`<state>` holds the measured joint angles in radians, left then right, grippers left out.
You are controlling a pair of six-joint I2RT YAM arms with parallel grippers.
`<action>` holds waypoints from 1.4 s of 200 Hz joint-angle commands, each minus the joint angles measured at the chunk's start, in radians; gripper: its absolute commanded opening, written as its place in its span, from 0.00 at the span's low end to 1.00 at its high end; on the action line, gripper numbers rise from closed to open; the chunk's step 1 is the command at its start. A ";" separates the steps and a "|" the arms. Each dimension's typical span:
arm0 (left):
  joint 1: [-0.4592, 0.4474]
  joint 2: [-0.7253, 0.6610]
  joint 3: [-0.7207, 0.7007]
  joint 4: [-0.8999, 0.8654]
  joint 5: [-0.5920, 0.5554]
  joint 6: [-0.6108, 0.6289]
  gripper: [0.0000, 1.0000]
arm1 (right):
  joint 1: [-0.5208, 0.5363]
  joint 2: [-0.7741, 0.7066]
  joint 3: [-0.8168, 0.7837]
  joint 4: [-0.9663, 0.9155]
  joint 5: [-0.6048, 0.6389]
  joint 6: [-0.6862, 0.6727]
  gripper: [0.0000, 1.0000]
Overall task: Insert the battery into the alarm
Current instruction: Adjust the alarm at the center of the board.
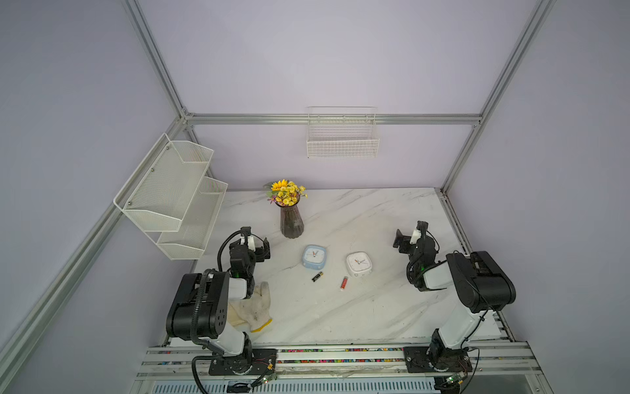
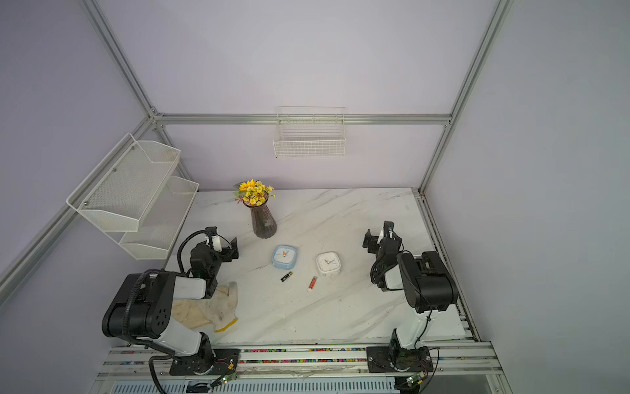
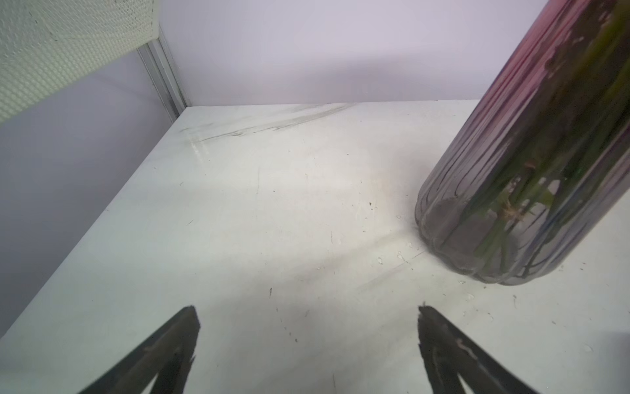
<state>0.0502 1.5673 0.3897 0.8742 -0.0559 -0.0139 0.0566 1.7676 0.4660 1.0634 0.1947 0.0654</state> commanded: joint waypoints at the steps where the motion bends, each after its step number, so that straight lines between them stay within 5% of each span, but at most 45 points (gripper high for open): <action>1: -0.004 -0.006 -0.006 0.050 0.001 0.002 1.00 | -0.006 0.013 -0.005 0.043 0.017 -0.015 0.97; 133: -0.001 -0.007 -0.006 0.050 0.004 0.002 1.00 | -0.005 -0.004 -0.007 0.051 0.024 -0.019 0.97; 156: -0.023 -0.102 -0.018 0.009 -0.058 0.015 1.00 | 0.033 -0.193 0.053 -0.201 0.067 -0.044 0.97; 169: -0.049 -0.263 0.000 -0.140 -0.116 0.013 1.00 | 0.039 -0.311 0.109 -0.374 0.066 0.096 0.97; 197: -0.056 -0.496 0.036 -0.374 -0.166 -0.405 1.00 | 0.033 -0.470 0.274 -0.855 0.076 0.481 0.97; 215: -0.055 -0.534 0.017 -0.367 -0.083 -0.603 1.00 | -0.002 -0.501 0.296 -0.923 -0.163 0.549 0.97; 249: -0.085 -0.506 0.084 -0.453 0.301 -0.808 1.00 | -0.006 -0.493 0.308 -1.022 -0.539 0.653 0.97; 263: -0.187 -0.494 0.100 -0.504 0.310 -0.927 1.00 | -0.005 -0.481 0.264 -0.992 -0.671 0.731 0.94; 280: -0.386 -0.486 0.141 -0.530 0.239 -0.935 1.00 | 0.008 -0.481 0.199 -0.943 -0.744 0.804 0.93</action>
<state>-0.1341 1.0821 0.4572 0.4145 0.1257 -0.7738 0.0532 1.2842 0.7311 0.1673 -0.3138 0.7010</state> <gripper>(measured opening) 0.999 0.934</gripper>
